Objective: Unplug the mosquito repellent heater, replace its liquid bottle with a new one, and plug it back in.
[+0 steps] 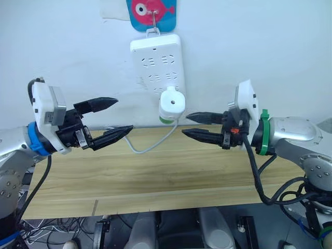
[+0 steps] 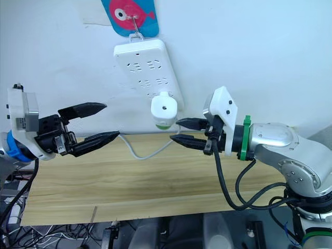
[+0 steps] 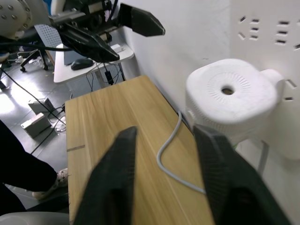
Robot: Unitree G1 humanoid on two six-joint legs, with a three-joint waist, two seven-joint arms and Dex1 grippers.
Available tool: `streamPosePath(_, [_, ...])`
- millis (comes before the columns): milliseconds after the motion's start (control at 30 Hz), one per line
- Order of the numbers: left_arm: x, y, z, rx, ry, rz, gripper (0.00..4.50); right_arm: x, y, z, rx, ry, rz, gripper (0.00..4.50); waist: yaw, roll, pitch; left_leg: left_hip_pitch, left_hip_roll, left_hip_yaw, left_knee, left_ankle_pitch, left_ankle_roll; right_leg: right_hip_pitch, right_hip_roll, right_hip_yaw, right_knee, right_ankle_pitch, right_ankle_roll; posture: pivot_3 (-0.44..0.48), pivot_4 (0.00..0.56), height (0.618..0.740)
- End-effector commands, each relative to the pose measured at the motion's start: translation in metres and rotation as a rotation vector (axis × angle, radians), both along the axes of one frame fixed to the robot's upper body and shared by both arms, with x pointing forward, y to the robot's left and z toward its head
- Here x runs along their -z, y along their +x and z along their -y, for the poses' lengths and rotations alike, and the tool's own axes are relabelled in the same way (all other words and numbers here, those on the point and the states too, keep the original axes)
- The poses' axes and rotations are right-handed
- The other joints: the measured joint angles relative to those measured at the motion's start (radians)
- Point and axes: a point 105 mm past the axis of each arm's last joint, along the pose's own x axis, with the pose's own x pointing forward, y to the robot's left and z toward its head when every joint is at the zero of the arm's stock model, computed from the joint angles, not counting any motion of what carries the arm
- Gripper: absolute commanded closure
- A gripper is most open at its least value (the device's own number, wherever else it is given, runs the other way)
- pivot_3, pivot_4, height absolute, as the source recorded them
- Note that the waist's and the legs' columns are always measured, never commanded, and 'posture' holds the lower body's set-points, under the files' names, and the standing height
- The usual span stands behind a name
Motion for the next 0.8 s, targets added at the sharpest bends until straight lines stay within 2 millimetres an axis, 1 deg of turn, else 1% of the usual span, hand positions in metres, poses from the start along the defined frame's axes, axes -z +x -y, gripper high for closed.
streamPosePath(33, [-0.010, -0.010, 0.002, 0.002, 0.037, 0.052, 0.16, -0.002, -0.010, -0.006, -0.026, 0.004, 0.034, 3.93, 0.003, 0.000, 0.000, 0.000, 0.000, 0.000, 0.000, 0.000, 0.000, 0.000, 0.000, 0.000, 0.000, 0.000, 0.000, -0.134, 0.314, 0.740])
streamPosePath(67, [-0.010, -0.010, 0.003, 0.003, 0.042, 0.054, 0.16, -0.001, -0.010, -0.007, -0.025, 0.007, 0.034, 4.31, 0.004, 0.000, 0.000, 0.000, 0.000, 0.000, 0.000, 0.000, 0.000, 0.000, 0.000, 0.000, 0.000, 0.000, 0.000, -0.133, 0.316, 0.740])
streamPosePath(100, [-0.010, -0.011, 0.004, 0.003, 0.043, 0.055, 0.16, 0.000, -0.010, -0.009, -0.024, 0.008, 0.034, 4.48, 0.007, 0.000, 0.000, 0.000, 0.000, 0.000, 0.000, 0.000, 0.000, 0.000, 0.000, 0.000, 0.000, 0.000, 0.000, -0.131, 0.317, 0.740])
streamPosePath(300, [-0.010, -0.018, 0.010, 0.019, 0.044, 0.041, 0.16, 0.006, -0.013, -0.016, -0.012, 0.009, 0.038, 4.48, 0.013, 0.000, 0.000, 0.000, 0.000, 0.000, 0.000, 0.000, -0.001, 0.000, 0.000, 0.000, 0.001, 0.000, 0.000, -0.122, 0.322, 0.740])
streamPosePath(433, [-0.012, -0.026, 0.019, 0.075, 0.016, 0.016, 0.16, 0.008, -0.011, -0.020, 0.002, 0.021, 0.033, 4.48, 0.015, 0.000, 0.000, 0.001, 0.000, 0.000, 0.000, 0.001, -0.001, 0.000, 0.000, 0.000, 0.001, 0.000, 0.000, -0.120, 0.319, 0.740])
streamPosePath(600, [-0.013, -0.031, 0.026, 0.103, 0.011, -0.003, 0.16, 0.011, -0.009, -0.025, 0.018, 0.025, 0.042, 4.48, 0.017, 0.000, -0.001, 0.001, 0.000, 0.000, 0.000, 0.001, -0.001, 0.000, 0.000, 0.000, 0.001, 0.000, 0.000, -0.112, 0.313, 0.740])
streamPosePath(800, [-0.011, -0.035, 0.028, 0.120, 0.028, -0.028, 0.16, 0.014, -0.008, -0.031, 0.035, 0.035, 0.056, 4.48, 0.023, 0.000, -0.001, 0.001, 0.000, 0.000, 0.000, 0.001, -0.001, 0.000, 0.001, 0.000, 0.001, 0.000, 0.000, -0.104, 0.309, 0.740])
